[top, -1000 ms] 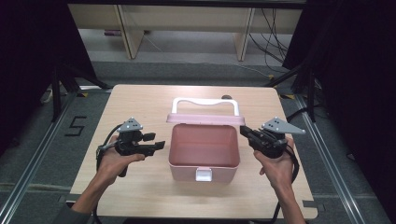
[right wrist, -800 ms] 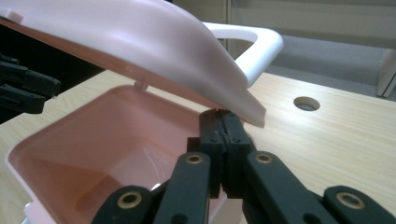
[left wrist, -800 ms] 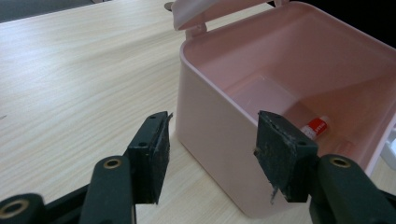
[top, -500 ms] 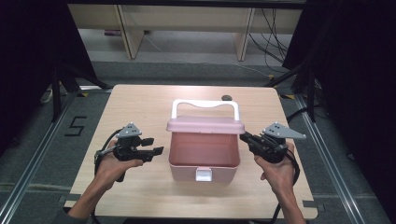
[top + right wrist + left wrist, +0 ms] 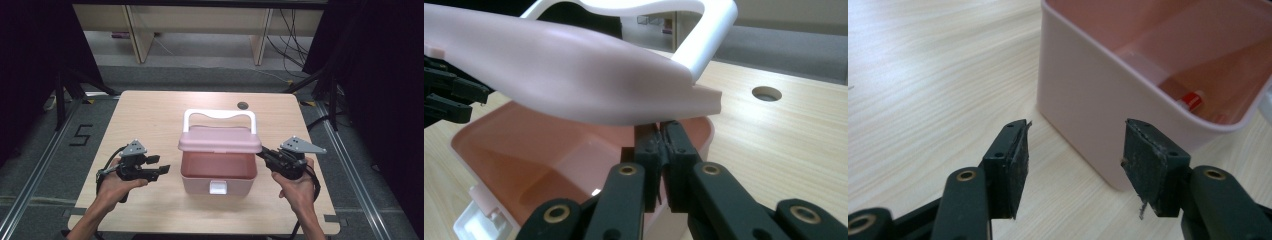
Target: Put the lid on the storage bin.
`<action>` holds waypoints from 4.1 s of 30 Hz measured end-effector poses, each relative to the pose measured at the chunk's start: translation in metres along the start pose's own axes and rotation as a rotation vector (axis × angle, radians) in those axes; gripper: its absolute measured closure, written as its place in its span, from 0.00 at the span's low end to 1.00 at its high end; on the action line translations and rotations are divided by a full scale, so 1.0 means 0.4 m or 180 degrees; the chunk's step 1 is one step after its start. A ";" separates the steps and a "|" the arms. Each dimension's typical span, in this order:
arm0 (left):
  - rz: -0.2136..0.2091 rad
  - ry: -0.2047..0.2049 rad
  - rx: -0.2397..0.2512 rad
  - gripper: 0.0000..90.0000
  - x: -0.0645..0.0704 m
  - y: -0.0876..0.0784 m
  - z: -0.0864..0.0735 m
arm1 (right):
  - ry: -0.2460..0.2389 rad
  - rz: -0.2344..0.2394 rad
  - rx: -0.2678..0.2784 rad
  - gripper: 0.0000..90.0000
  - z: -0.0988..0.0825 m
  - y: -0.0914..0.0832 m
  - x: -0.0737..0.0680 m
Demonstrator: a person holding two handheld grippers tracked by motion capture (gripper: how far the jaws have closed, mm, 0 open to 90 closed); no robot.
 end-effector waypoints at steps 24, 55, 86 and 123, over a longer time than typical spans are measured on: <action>-0.0056 -0.0005 -0.0032 0.45 0.009 -0.016 -0.049 | 0.0059 0.0083 -0.0051 0.95 -0.037 -0.013 -0.007; -0.0040 -0.0037 -0.0073 0.44 0.010 -0.019 -0.083 | 0.0074 0.0048 -0.0161 0.93 -0.073 -0.028 0.001; -0.0048 0.0074 -0.0222 0.38 0.018 -0.024 -0.114 | 0.0281 -0.0118 -0.0084 0.59 -0.102 -0.029 0.050; -0.0082 0.0039 -0.0168 0.34 0.040 -0.021 -0.154 | 0.0411 -0.0248 -0.0111 0.26 -0.212 -0.035 0.067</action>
Point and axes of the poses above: each handheld gripper's, and its own axes: y roughly forward along the jaws, z roughly out of its top, x roughly to its right, the point moved 6 cm from there along y, roughly forward along the jaws, and after that the axes turned 7 degrees about -z, right-handed, at the moved point
